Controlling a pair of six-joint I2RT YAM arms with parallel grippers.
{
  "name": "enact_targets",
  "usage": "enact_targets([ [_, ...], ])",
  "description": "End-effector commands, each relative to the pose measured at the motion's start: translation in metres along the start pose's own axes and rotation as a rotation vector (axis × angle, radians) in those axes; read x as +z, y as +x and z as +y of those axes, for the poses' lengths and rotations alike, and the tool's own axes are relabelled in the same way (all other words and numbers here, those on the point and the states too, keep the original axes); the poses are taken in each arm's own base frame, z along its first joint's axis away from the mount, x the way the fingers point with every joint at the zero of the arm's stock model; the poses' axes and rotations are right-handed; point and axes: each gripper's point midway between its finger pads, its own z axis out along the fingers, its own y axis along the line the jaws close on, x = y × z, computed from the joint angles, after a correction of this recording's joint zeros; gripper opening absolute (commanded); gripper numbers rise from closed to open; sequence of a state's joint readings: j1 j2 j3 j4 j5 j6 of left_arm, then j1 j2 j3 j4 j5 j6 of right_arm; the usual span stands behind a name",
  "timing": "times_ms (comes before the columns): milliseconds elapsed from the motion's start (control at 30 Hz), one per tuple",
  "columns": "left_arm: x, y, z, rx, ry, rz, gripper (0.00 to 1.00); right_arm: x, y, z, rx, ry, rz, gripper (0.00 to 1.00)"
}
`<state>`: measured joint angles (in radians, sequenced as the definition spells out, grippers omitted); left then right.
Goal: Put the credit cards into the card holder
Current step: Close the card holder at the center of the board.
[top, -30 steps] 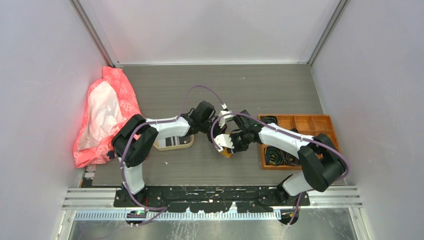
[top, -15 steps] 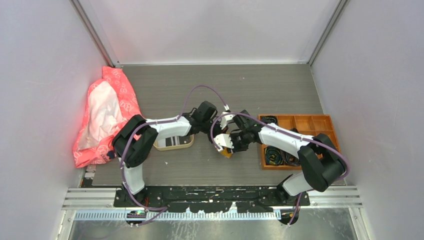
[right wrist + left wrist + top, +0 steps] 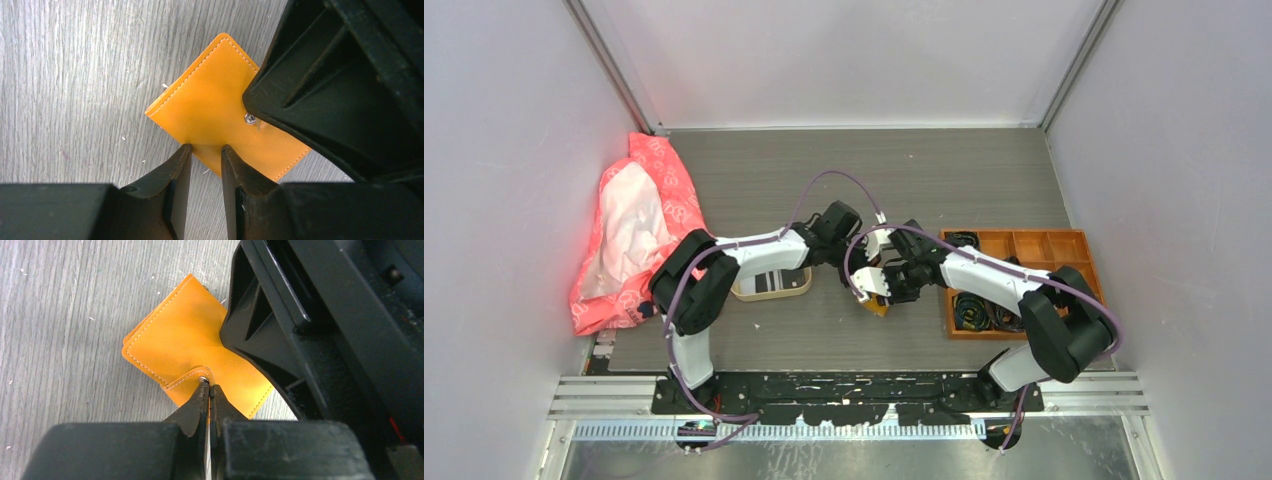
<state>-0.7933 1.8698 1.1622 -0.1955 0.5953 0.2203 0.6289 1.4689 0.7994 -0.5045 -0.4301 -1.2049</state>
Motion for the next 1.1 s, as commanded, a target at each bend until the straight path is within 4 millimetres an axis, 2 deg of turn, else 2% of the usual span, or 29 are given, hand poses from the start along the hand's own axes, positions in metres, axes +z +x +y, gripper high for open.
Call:
enact_targets([
  [0,0.008,0.044,-0.038,-0.086,0.123,0.176,0.00,0.008,-0.004,-0.010,-0.020,0.016,0.000,0.34],
  [167,0.015,0.047,-0.040,-0.091,0.131,0.198,0.00,0.007,-0.004,-0.011,-0.022,0.021,-0.002,0.34],
  [500,0.021,0.046,-0.030,-0.128,0.073,0.187,0.00,0.007,-0.005,-0.010,-0.024,0.018,-0.005,0.34],
  [1067,0.028,0.037,-0.023,-0.207,0.025,0.142,0.00,0.006,-0.006,-0.009,-0.026,0.019,-0.010,0.35],
])
